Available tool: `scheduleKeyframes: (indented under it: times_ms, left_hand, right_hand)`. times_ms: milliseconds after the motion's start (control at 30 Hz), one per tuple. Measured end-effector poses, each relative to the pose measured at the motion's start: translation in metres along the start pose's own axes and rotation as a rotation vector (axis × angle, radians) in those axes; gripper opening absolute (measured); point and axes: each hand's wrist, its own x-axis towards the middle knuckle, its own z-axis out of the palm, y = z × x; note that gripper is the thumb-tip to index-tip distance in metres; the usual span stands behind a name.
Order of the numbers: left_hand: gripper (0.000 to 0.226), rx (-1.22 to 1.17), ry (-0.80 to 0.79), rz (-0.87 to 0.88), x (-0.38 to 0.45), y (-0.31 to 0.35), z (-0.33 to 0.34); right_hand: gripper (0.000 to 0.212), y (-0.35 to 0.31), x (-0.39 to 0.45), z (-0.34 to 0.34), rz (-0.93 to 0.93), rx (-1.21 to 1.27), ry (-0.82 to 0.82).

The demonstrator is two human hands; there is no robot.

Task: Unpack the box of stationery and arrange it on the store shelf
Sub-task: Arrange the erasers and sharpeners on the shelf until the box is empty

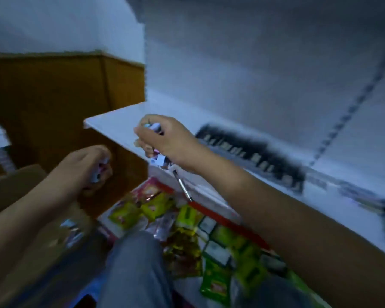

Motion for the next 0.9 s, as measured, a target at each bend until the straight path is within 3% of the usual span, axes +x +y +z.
scheduleKeyframes:
  times_ms: [200, 367, 500, 567, 633, 700, 800, 900]
  left_hand:
    - [0.031, 0.125, -0.370, 0.268, 0.023, 0.049, 0.214]
    - [0.031, 0.319, -0.574, 0.490, 0.012, 0.066, 0.344]
    - [0.023, 0.635, -0.453, 0.698, 0.003, 0.052, 0.384]
    - [0.015, 0.690, -0.394, 0.798, 0.003, 0.045, 0.386]
    - [0.011, 0.684, -0.395, 0.861, 0.007, 0.037, 0.383]
    - [0.021, 0.677, -0.415, 0.887, 0.013, 0.030, 0.379]
    - [0.032, 0.626, -0.464, 0.900, 0.017, 0.024, 0.370]
    - [0.046, 0.586, -0.496, 0.866, 0.018, 0.022, 0.362]
  right_hand:
    - [0.029, 0.018, -0.177, -0.156, 0.249, -0.522, 0.322]
    - [0.028, 0.044, -0.283, -0.226, 0.376, -0.774, 0.578]
    - [0.015, 0.070, -0.316, -0.238, 0.466, -1.030, 0.467]
    - [0.022, 0.075, -0.320, -0.238, 0.471, -1.107, 0.376]
    - [0.035, 0.077, -0.324, -0.240, 0.388, -1.059, 0.315]
    - [0.047, 0.080, -0.326, -0.243, 0.345, -1.006, 0.246]
    - [0.063, 0.083, -0.331, -0.248, 0.402, -0.917, 0.195]
    - [0.065, 0.082, -0.335, -0.247, 0.434, -0.839, 0.171]
